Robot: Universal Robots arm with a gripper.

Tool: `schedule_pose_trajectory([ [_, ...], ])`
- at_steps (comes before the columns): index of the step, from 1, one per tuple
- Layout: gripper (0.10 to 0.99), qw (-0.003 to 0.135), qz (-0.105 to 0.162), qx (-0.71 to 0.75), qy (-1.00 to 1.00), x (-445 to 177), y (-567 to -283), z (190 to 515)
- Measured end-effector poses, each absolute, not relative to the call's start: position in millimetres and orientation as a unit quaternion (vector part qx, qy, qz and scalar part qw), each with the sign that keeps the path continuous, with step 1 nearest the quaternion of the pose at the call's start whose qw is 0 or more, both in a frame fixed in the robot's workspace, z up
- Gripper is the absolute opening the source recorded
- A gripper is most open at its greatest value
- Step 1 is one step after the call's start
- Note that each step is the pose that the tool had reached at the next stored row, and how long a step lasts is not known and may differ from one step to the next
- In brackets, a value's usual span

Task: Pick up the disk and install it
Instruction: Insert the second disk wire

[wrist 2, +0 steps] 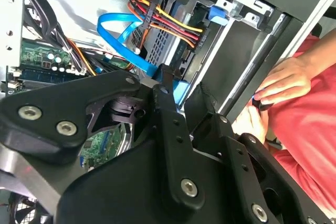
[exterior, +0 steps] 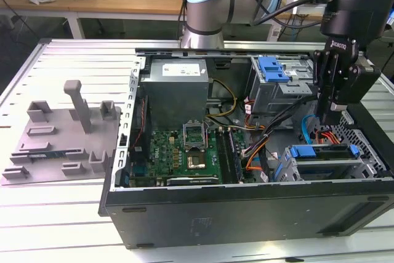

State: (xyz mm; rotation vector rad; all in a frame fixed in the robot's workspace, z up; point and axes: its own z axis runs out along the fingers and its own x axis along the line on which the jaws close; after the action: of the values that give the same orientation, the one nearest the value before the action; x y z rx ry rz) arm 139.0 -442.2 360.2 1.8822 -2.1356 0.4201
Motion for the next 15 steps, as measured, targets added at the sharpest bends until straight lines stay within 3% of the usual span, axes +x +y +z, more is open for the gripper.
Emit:
schedule_pose_trajectory([
  [9, 0.349, 0.132, 0.145, 0.649, -0.735, 139.0, -439.3, 357.0],
  [10, 0.216, 0.132, 0.145, 0.649, -0.735, 139.0, -439.2, 356.6],
  [11, 0.161, 0.132, 0.145, 0.649, -0.735, 139.0, -439.2, 356.1],
  [15, 0.161, 0.132, 0.145, 0.649, -0.735, 139.0, -439.3, 355.1],
])
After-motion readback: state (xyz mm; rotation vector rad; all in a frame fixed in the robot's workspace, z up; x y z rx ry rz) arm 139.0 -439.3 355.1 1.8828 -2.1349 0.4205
